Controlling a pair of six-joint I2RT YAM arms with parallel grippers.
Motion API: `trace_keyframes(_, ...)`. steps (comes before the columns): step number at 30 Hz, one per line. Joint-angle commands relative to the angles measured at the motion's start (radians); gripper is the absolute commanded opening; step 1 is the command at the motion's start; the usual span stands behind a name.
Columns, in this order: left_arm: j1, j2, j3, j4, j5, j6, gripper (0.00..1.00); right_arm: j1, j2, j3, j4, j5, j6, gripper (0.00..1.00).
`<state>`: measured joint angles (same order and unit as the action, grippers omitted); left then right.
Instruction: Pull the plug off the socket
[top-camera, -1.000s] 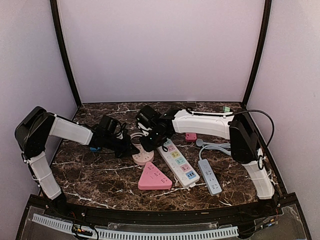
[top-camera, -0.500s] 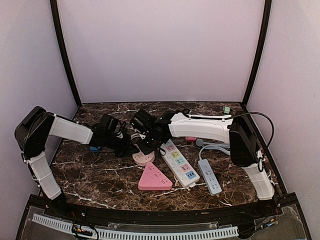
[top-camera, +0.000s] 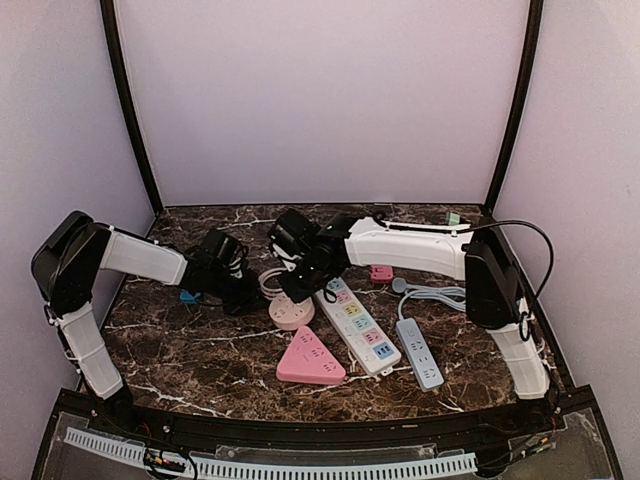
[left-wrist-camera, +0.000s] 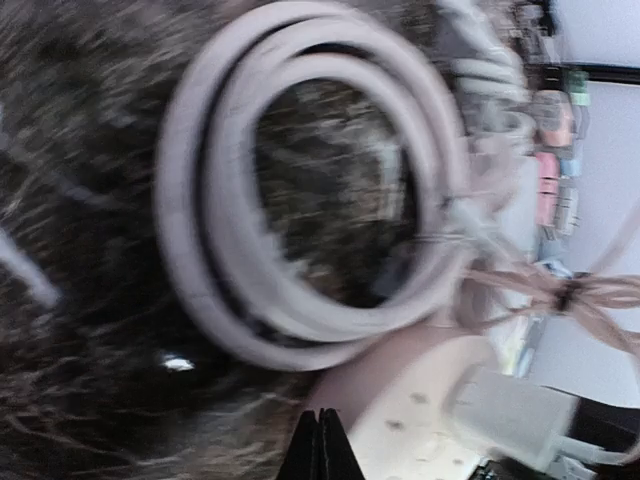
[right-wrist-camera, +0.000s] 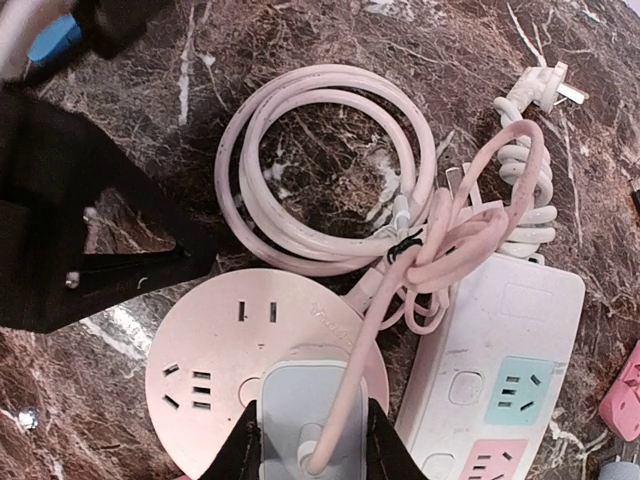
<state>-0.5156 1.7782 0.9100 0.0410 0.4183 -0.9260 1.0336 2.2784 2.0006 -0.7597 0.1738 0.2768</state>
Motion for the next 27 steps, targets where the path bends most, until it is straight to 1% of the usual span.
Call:
trace_keyframes(1, -0.005, 0.071, -0.045, -0.244, -0.104, 0.024, 0.00, 0.004, -0.116, 0.040, 0.077, -0.029, -0.008, 0.00)
trace_keyframes(8, -0.006, 0.013, -0.022, -0.269, -0.086, 0.038, 0.00, -0.005, -0.110, 0.017, 0.095, -0.036, 0.013, 0.00)
trace_keyframes(14, 0.012, -0.157, 0.034, -0.386, -0.130, 0.065, 0.00, -0.005, -0.090, -0.036, 0.151, 0.011, 0.061, 0.00)
trace_keyframes(17, 0.039, -0.228, 0.036, -0.403, -0.122, 0.073, 0.01, -0.005, -0.080, -0.053, 0.196, 0.017, 0.073, 0.00)
trace_keyframes(20, 0.044, -0.275, 0.031, -0.369, -0.061, 0.070, 0.02, -0.001, -0.056, -0.044, 0.228, -0.007, 0.092, 0.00)
trace_keyframes(22, 0.044, -0.275, 0.023, -0.325, 0.027, 0.058, 0.02, 0.008, -0.032, -0.022, 0.237, -0.010, 0.107, 0.00)
trace_keyframes(24, 0.043, -0.258, 0.003, -0.257, 0.089, 0.036, 0.02, 0.020, -0.007, 0.001, 0.239, 0.000, 0.120, 0.00)
trace_keyframes(27, 0.035, -0.212, -0.011, -0.176, 0.136, 0.020, 0.03, 0.039, 0.021, 0.012, 0.252, 0.025, 0.139, 0.00)
